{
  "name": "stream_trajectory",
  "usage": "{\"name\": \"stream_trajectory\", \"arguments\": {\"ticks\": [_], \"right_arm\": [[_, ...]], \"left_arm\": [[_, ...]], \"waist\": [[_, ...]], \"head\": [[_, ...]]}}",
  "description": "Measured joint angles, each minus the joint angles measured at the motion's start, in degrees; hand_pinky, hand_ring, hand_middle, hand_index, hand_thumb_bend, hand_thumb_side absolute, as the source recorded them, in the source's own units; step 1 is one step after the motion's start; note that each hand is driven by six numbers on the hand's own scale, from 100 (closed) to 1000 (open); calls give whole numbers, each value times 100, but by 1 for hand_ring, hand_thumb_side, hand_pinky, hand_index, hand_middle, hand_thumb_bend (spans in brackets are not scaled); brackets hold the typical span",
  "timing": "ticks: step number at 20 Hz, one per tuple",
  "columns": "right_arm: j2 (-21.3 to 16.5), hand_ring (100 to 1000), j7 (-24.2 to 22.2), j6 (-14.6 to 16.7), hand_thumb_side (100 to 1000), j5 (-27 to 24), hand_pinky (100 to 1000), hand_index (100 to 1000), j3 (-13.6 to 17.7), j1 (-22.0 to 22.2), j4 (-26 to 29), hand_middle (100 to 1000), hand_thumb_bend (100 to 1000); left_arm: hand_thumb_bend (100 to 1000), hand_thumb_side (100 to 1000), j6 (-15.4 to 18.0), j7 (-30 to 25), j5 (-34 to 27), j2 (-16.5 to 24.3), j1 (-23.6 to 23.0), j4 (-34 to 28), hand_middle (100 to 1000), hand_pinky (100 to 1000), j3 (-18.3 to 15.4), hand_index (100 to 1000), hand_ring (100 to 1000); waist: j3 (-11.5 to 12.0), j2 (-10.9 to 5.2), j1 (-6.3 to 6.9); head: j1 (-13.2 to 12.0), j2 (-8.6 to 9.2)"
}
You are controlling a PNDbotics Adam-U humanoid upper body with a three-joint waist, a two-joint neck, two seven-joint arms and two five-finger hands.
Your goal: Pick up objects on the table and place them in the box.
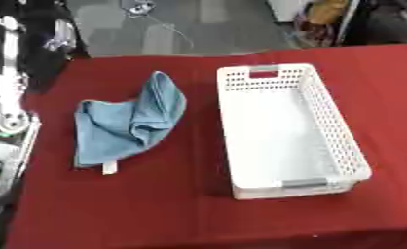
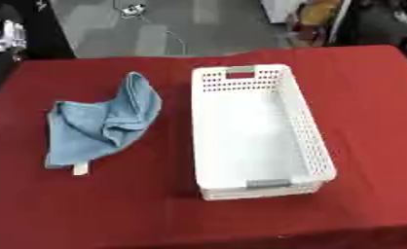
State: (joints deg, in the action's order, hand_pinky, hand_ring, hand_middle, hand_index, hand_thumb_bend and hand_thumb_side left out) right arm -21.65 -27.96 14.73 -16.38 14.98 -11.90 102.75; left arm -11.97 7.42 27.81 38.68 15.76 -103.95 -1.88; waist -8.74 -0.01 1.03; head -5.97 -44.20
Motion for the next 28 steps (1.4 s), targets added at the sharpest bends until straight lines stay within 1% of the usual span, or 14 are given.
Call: {"name": "stream_trajectory", "arguments": {"ticks": [1,2,3,5,6,7,8,9,12,13,16,19,23,28], "right_arm": [[0,952,-2,-1,932,0,813,1000,-1,0,0,884,100],[0,952,-7,-3,932,1,813,1000,-3,0,0,884,100],[-1,953,-14,-7,932,1,813,1000,-4,1,-1,884,100],[-1,953,-35,-14,932,1,813,1000,-19,1,-1,885,100],[-1,953,-38,-16,932,1,813,1000,-30,1,-1,884,100],[-1,953,-38,-16,932,1,813,1000,-35,1,-2,884,100],[-1,953,-39,-16,932,1,813,1000,-35,1,-2,884,100],[-1,953,-39,-17,932,1,814,1000,-36,1,-2,885,100],[-1,953,-44,-19,932,1,814,1000,-37,6,-2,885,100],[-1,953,-49,-22,931,1,814,1000,-37,17,-2,885,100],[-1,953,-62,-17,931,1,814,1000,-38,28,-3,885,100],[-1,953,-81,-14,931,1,814,1000,-38,40,-3,885,100],[0,953,-85,-11,931,-1,814,1000,-39,40,-4,885,100],[1,953,-87,-9,931,-3,814,1000,-39,40,-4,885,100]], "left_arm": [[184,625,-83,-306,50,241,131,103,862,684,113,928,771],[175,623,-142,-635,113,457,290,215,860,679,235,925,768],[278,643,-176,-966,183,633,460,328,872,730,353,947,799],[317,690,-173,-1634,369,894,811,595,879,749,584,957,811],[304,674,-144,-1945,472,964,984,749,876,743,690,953,807],[344,731,-101,-2223,570,1001,1140,908,888,763,782,970,824],[342,719,-60,-2476,670,1012,1273,1091,886,762,863,966,823],[345,782,-22,-2700,773,1008,1421,1294,900,757,940,984,833],[351,808,24,-3207,1041,878,1838,2067,906,760,1114,987,844],[362,846,28,-3304,1121,788,1955,2338,907,757,1153,985,849],[376,866,21,-3441,1356,461,2268,3190,908,760,1226,985,850],[411,916,25,-3446,1618,127,2493,4004,900,766,1247,975,845],[447,935,59,-3270,1954,-310,2602,4951,886,776,1189,964,839],[506,974,145,-2949,2317,-759,2629,5744,875,790,1063,956,833]], "waist": [[-11,-2,5],[-25,-2,9],[-32,-3,13],[-40,-5,28],[-49,-8,31],[-55,-11,32],[-56,-15,32],[-59,-16,32],[-61,-28,28],[-61,-32,27],[-61,-32,14],[-60,-32,-6],[-60,-30,-16],[-60,-16,-44]], "head": [[-1,0],[-5,0],[-7,0],[-12,0],[-13,0],[-13,0],[-14,0],[-15,0],[-25,0],[-28,0],[-35,0],[-59,0],[-74,0],[-107,0]]}}
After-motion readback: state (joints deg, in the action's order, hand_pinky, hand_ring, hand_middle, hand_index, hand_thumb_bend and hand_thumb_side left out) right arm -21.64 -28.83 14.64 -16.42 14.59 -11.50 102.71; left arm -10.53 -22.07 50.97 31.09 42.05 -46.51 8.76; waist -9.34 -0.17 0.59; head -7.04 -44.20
